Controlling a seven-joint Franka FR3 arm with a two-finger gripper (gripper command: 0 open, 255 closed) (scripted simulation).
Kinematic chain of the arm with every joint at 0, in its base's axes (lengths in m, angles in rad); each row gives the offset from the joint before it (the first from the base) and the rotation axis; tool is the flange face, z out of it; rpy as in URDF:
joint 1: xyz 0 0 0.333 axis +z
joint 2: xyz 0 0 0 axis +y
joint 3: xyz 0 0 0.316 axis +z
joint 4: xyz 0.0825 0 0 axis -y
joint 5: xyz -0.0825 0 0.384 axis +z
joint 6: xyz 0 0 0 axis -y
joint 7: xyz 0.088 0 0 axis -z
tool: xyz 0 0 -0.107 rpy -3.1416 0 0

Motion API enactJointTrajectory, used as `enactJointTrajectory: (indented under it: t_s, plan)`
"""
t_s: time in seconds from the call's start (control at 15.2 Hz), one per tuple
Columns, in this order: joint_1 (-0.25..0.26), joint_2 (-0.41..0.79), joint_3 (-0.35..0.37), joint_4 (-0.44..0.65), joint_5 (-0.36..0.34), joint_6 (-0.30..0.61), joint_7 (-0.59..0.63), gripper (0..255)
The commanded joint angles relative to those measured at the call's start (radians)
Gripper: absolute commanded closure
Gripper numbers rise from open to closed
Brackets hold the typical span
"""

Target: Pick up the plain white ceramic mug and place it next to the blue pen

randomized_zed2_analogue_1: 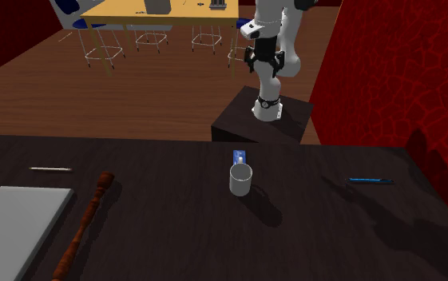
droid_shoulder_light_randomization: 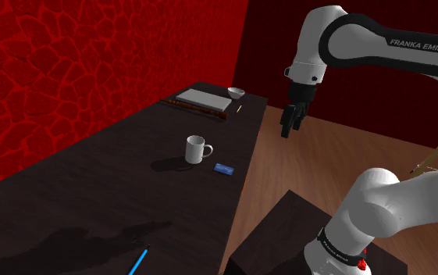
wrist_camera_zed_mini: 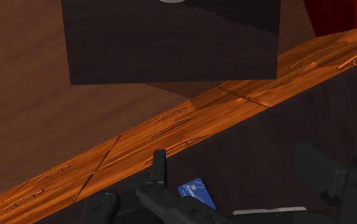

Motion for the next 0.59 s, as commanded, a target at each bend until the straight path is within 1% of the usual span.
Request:
enactJointTrajectory:
  t_s: [0.0,0.26,0.53]
  plan:
    - [0.0,0.0,0.0,0.0,0.0,0.0,0.0,0]
    - [0.003,0.113,0.034,0.002,0.017,0.135,0.034,0]
    - [0.004,0.24,0.066,0.027,0.024,0.26,0.069,0]
